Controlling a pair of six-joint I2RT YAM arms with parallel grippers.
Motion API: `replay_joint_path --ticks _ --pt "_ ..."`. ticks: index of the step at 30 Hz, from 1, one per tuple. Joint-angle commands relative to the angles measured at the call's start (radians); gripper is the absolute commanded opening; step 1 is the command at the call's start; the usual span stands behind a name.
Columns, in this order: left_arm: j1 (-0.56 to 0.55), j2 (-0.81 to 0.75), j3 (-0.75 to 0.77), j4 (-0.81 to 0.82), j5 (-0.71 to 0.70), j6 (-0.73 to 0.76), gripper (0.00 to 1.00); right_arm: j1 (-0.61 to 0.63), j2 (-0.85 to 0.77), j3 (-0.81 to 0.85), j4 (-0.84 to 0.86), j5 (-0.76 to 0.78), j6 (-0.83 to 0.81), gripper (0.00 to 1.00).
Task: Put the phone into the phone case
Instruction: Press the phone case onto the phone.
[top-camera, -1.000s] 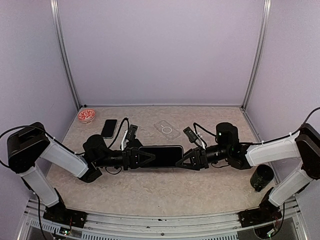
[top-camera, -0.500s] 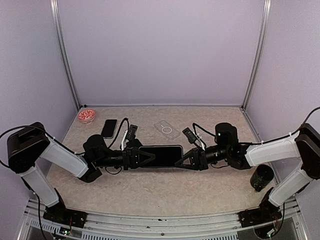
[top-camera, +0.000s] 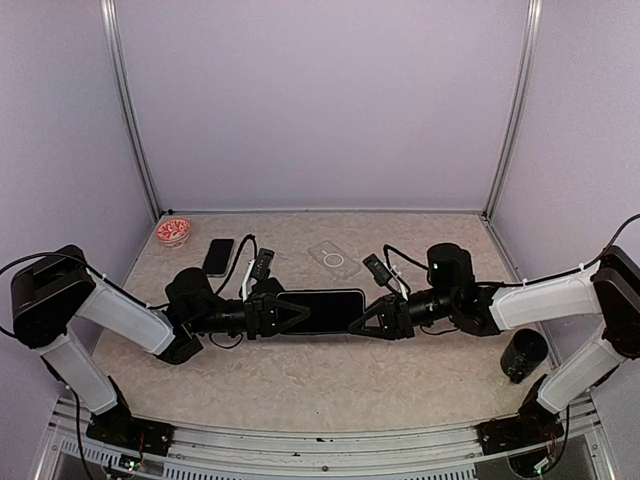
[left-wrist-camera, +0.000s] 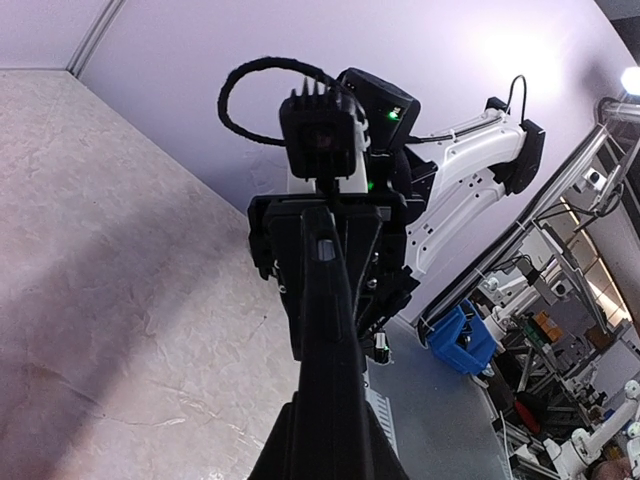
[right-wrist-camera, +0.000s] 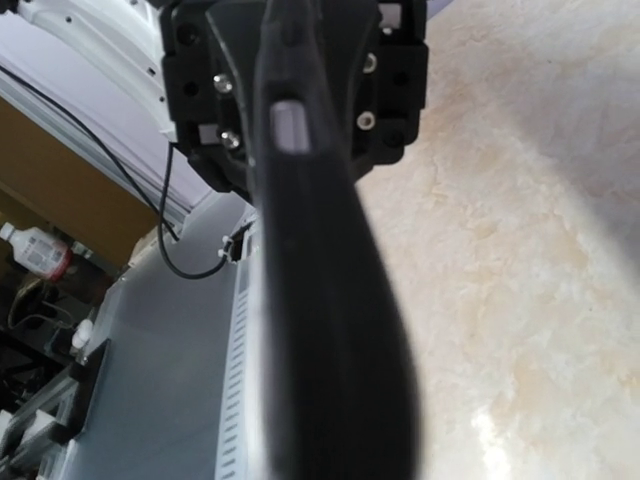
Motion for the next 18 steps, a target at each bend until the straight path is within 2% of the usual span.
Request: replay_joint_path --ticks 1,5,7,18 --pt "-0.005 -0.038 0.013 0.047 -0.003 0.024 0.00 0.008 -0.015 0.031 -0.083 0.079 -0.045 0.29" --pt "-0.005 -0.047 0.020 -0.007 -0.013 0.038 0.00 0.008 -0.048 0.047 -0.199 0.154 -0.133 0.52" --pt "-0.005 -0.056 0.024 -0.042 -0.016 0.050 0.00 0.009 -0.070 0.052 -0.248 0.189 -0.170 0.58" --pt "-0.003 -0.081 0.086 -0.267 0.054 0.145 0.00 0.010 -0.131 0.123 -0.481 0.240 -0.315 0.61"
